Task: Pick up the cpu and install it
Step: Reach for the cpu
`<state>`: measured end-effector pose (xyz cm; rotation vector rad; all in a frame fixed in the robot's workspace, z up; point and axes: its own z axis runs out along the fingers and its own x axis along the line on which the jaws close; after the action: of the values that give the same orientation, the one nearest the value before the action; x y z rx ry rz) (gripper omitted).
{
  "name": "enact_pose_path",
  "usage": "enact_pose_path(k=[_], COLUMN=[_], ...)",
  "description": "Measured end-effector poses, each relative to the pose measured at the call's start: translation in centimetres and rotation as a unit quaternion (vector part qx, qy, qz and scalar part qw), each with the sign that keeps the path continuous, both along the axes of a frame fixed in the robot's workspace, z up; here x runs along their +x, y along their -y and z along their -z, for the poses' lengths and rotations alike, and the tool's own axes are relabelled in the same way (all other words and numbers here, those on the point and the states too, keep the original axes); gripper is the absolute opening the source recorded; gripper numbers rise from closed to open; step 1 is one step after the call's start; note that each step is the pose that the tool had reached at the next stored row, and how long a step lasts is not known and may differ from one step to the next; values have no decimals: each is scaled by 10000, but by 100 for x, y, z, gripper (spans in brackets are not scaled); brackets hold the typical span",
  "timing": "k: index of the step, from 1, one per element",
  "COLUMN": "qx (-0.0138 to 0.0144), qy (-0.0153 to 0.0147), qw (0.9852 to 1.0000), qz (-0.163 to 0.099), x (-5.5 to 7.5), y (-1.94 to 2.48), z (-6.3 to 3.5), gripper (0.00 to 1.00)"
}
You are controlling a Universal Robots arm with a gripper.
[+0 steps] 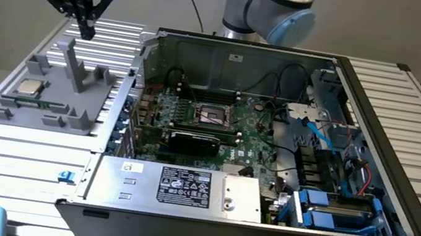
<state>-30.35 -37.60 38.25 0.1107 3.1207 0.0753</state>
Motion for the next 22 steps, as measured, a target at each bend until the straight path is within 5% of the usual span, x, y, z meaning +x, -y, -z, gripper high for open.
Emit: enact_pose_path(k=[22], qx=[7], qy=[-8], qw=[10000], qz=[0], x=[-1000], y=[-30], z=[90], gripper=[12])
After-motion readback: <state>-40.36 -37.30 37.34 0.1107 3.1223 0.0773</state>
